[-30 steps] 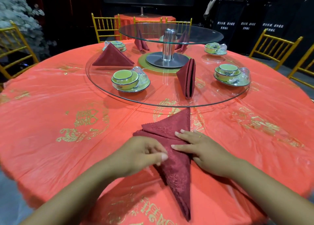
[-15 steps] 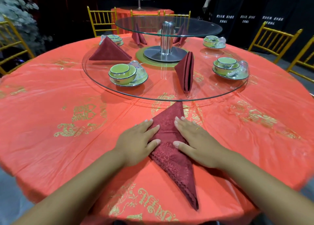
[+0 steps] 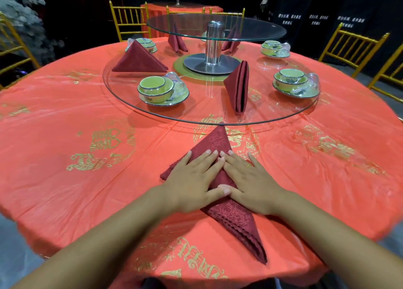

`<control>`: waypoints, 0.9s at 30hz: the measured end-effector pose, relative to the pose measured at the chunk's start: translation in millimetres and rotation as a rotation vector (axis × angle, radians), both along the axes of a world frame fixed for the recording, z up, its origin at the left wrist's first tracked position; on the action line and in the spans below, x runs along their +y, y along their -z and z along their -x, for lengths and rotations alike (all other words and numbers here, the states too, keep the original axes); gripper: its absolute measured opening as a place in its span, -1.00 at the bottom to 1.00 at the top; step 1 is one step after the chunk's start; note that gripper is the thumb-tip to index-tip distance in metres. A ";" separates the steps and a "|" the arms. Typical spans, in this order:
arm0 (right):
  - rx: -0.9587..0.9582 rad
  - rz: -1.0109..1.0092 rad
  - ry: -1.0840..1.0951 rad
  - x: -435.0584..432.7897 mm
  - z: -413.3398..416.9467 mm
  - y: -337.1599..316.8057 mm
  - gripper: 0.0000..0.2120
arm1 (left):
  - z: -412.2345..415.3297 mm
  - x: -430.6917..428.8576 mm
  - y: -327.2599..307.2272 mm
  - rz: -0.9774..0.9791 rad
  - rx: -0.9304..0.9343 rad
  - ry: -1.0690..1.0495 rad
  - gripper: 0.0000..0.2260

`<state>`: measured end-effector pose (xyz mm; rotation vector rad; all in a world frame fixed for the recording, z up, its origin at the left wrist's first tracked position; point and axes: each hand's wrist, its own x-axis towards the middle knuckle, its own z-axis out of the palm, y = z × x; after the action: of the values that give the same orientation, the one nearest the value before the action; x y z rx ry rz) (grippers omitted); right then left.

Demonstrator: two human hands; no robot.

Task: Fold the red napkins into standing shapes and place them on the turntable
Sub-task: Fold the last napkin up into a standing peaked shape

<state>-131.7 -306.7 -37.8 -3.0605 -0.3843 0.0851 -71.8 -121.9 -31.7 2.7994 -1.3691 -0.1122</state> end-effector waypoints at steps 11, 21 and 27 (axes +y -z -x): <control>0.044 -0.021 0.017 -0.4 2.4 -3.5 -0.15 | -22.9 49.5 9.9 0.015 0.050 0.021 -0.45; -0.146 -0.136 -0.149 -19.6 1.6 -15.7 -0.54 | -27.9 71.7 7.3 0.557 -0.109 0.044 -0.82; -0.245 -0.178 -0.326 -29.4 10.5 -19.8 -0.58 | -25.0 70.8 -4.8 0.576 -0.220 0.153 -0.85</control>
<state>-142.3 -336.1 -18.0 -2.8100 -0.8519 -0.2961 -46.8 -51.1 -26.9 2.2742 -1.3757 0.5164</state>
